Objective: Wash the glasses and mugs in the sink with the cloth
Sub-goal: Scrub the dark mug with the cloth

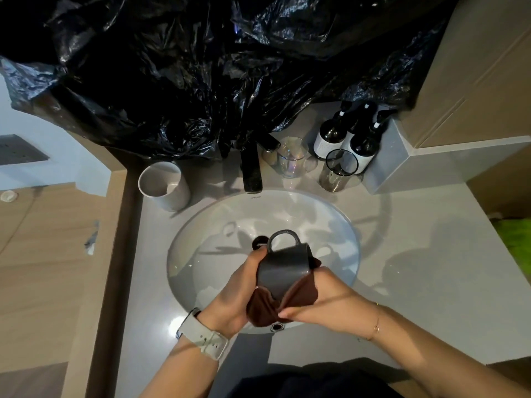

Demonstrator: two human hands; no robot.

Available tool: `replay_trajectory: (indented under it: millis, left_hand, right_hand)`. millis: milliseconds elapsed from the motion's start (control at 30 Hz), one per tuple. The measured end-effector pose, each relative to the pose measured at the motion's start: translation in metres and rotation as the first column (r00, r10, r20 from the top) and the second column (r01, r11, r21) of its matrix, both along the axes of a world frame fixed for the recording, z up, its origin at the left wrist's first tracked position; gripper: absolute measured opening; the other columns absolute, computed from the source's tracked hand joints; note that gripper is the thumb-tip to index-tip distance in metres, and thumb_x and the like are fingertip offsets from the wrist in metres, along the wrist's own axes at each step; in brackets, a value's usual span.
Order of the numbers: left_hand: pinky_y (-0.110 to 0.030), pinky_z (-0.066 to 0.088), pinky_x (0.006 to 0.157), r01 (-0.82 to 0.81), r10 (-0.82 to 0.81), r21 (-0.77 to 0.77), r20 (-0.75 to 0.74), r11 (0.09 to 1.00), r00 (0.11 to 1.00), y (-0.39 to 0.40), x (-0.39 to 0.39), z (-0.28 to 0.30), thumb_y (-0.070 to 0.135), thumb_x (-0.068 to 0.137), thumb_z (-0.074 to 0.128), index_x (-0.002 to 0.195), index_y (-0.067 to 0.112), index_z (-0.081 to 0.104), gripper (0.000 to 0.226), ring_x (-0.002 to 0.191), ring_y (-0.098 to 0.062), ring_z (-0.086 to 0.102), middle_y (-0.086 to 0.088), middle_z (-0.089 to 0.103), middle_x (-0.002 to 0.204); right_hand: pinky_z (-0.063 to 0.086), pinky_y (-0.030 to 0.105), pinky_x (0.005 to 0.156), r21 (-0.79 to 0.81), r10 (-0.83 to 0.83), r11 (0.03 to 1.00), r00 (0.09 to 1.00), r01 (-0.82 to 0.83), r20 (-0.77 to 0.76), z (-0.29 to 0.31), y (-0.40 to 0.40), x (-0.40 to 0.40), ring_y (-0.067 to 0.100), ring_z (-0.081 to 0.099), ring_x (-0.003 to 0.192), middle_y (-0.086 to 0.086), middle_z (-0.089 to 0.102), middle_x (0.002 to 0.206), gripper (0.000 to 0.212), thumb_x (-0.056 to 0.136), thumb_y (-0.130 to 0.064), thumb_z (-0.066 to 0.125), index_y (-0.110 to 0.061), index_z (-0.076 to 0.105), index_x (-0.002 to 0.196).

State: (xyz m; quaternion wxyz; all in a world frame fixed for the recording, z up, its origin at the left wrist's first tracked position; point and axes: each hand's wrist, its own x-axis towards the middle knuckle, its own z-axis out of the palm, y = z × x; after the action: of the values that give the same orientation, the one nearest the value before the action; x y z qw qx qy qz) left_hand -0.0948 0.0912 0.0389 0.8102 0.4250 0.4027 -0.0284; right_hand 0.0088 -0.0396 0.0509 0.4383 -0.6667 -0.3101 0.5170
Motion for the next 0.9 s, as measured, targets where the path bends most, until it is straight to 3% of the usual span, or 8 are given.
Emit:
replay_trajectory:
  millis: [100,200,333,467,567,667,800,900]
  left_hand:
    - [-0.028,0.055,0.071,-0.01,0.01,-0.007,-0.046,1.0,0.999,-0.003,0.001,-0.003,0.04,0.102,0.041,0.095,0.007,0.071,0.045,0.077,-0.022,0.073,-0.015,0.076,0.091]
    - [-0.027,0.053,0.066,-0.008,0.019,0.128,-0.081,0.992,0.997,-0.012,0.003,0.001,0.046,0.103,0.035,0.103,0.011,0.068,0.048,0.075,-0.019,0.073,-0.013,0.075,0.091]
    - [-0.044,0.05,0.088,0.106,-0.04,0.546,-0.132,0.831,0.99,-0.02,0.0,-0.003,0.067,0.086,0.033,0.101,0.038,0.046,0.035,0.097,-0.02,0.064,-0.005,0.064,0.107]
    - [-0.037,0.053,0.09,-0.002,0.033,0.45,-0.06,0.893,0.998,-0.014,0.002,0.001,0.051,0.1,0.036,0.105,0.027,0.051,0.029,0.098,-0.021,0.065,-0.006,0.067,0.101]
    - [-0.027,0.053,0.059,-0.033,0.039,0.11,-0.053,0.993,0.998,-0.003,0.004,0.003,0.037,0.104,0.037,0.092,0.011,0.066,0.041,0.069,-0.021,0.07,-0.008,0.073,0.077]
    - [-0.027,0.048,0.057,0.037,-0.044,-0.158,-0.043,0.987,0.998,0.007,0.004,0.005,0.037,0.097,0.045,0.08,0.011,0.062,0.036,0.06,-0.019,0.061,-0.007,0.063,0.068]
    - [-0.028,0.055,0.071,0.144,-0.146,-0.141,-0.007,0.979,0.989,0.014,0.003,-0.002,0.045,0.102,0.038,0.103,0.006,0.07,0.05,0.082,-0.023,0.07,-0.013,0.073,0.094]
    - [-0.025,0.054,0.064,0.271,-0.276,0.116,0.036,0.956,0.96,0.009,0.002,0.002,0.059,0.098,0.038,0.129,0.012,0.059,0.06,0.073,-0.021,0.068,-0.011,0.072,0.086]
  right_hand:
    - [0.054,0.032,0.088,-0.014,-0.009,1.0,1.0,0.009,-0.03,-0.001,-0.003,0.001,0.011,0.067,0.09,0.009,0.072,0.094,0.025,0.074,0.002,0.078,0.004,0.069,0.097]
    - [0.056,0.034,0.088,-0.016,-0.133,0.991,0.958,0.133,-0.255,0.003,0.003,0.006,0.02,0.069,0.091,0.015,0.073,0.097,0.024,0.074,0.0,0.078,0.002,0.073,0.097]
    - [0.057,0.032,0.075,-0.237,-0.332,0.943,0.684,0.233,-0.649,0.013,0.017,0.019,0.025,0.07,0.085,0.018,0.071,0.097,0.029,0.075,-0.017,0.07,-0.002,0.071,0.099]
    - [0.057,0.028,0.076,-0.144,-0.271,0.963,0.835,0.229,-0.48,0.014,0.017,0.014,0.022,0.071,0.088,0.014,0.073,0.095,0.026,0.075,-0.009,0.072,-0.003,0.071,0.1]
    - [0.052,0.02,0.075,0.004,-0.102,0.995,0.979,0.104,-0.175,0.012,0.013,0.006,0.007,0.069,0.083,-0.006,0.074,0.082,0.029,0.074,0.009,0.075,-0.014,0.072,0.091]
    - [0.049,0.017,0.085,0.065,0.061,0.996,0.996,-0.066,0.069,0.01,0.009,0.003,0.002,0.066,0.094,-0.018,0.071,0.093,0.039,0.075,-0.002,0.078,-0.029,0.066,0.099]
    - [0.053,0.024,0.08,0.081,-0.07,0.994,0.996,0.074,-0.049,0.007,0.003,0.008,0.011,0.069,0.088,0.004,0.075,0.091,0.028,0.072,0.004,0.078,-0.011,0.073,0.095]
    - [0.055,0.023,0.075,0.041,-0.248,0.963,0.932,0.268,-0.264,0.011,0.005,0.011,0.019,0.072,0.086,0.009,0.076,0.09,0.02,0.075,0.004,0.074,-0.008,0.074,0.091]
